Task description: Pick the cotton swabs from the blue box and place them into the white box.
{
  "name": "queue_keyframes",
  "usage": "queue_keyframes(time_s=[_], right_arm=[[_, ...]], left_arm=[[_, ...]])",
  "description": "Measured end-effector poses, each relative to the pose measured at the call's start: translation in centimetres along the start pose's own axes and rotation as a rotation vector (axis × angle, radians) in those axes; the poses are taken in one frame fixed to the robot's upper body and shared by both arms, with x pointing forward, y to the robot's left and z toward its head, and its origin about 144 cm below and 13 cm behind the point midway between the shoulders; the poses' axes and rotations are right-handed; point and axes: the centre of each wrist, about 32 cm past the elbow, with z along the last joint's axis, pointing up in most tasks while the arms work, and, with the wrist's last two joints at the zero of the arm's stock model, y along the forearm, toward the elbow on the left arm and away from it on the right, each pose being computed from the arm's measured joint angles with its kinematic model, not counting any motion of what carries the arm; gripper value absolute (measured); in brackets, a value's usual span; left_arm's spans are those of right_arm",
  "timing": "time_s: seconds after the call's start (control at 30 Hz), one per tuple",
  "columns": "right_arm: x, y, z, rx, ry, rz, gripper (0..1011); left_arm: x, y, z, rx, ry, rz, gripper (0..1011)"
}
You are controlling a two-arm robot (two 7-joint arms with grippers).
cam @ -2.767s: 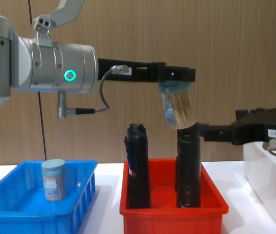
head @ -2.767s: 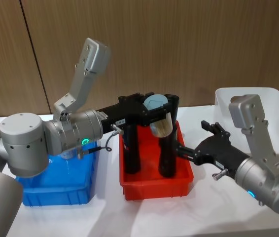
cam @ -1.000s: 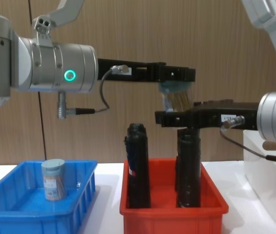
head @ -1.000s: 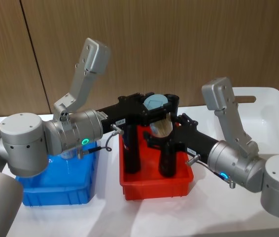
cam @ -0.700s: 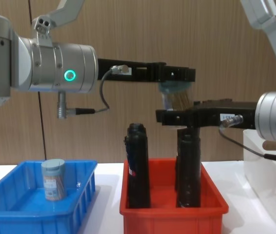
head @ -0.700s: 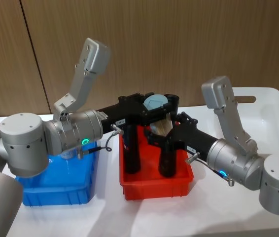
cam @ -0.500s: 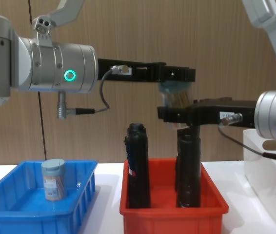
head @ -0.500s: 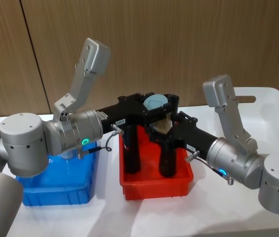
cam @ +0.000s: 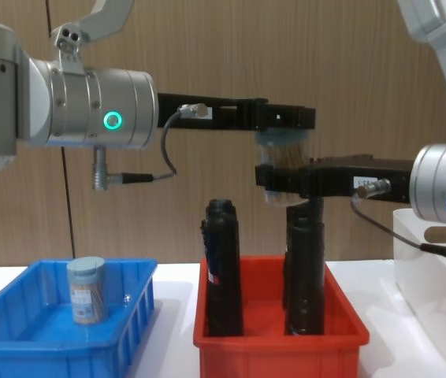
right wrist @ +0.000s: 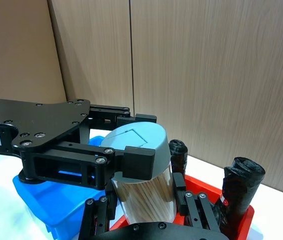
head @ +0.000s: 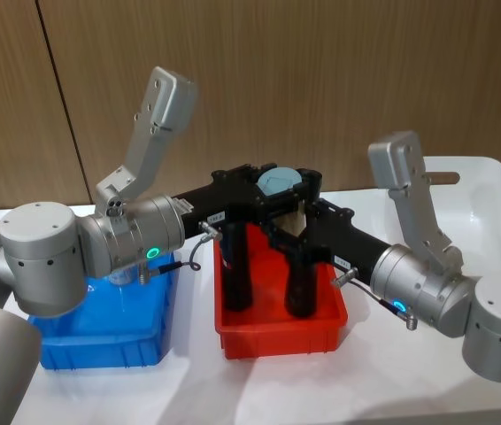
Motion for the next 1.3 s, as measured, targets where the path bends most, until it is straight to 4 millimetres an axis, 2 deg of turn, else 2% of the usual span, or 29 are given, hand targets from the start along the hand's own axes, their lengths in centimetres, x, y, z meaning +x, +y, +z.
queue_keyframes(time_s=[0.17,0.2,0.3,0.37,0.4,0.43,0.57,1.3], right_arm=[[0.08,0.05,0.05,0.009,0.004,0.000,665],[0.12,0.06,0.11,0.012,0.004,-0.001,665],[0.15,0.08,0.11,0.016,0.004,-0.001,665],[0.16,0.09,0.11,0.018,0.006,-0.001,665],[0.16,0.09,0.11,0.018,0.006,-0.001,665],[0.17,0.10,0.10,0.019,0.007,-0.001,665],[0.16,0.12,0.09,0.020,0.007,0.000,665],[0.18,0.12,-0.46,0.015,0.017,-0.010,665]], left_arm=[[-0.01,0.00,-0.02,0.001,0.000,0.000,687],[-0.01,-0.01,-0.06,0.005,0.001,0.000,733],[-0.01,-0.01,-0.06,0.005,0.001,0.000,786],[-0.01,-0.01,-0.05,0.005,0.001,0.000,874],[-0.01,-0.01,-0.06,0.005,0.001,0.000,874],[-0.02,-0.02,-0.06,0.005,0.001,0.000,925],[-0.01,-0.01,-0.05,0.005,0.001,0.000,1003],[0.00,-0.01,-0.02,0.003,0.001,0.000,1004]])
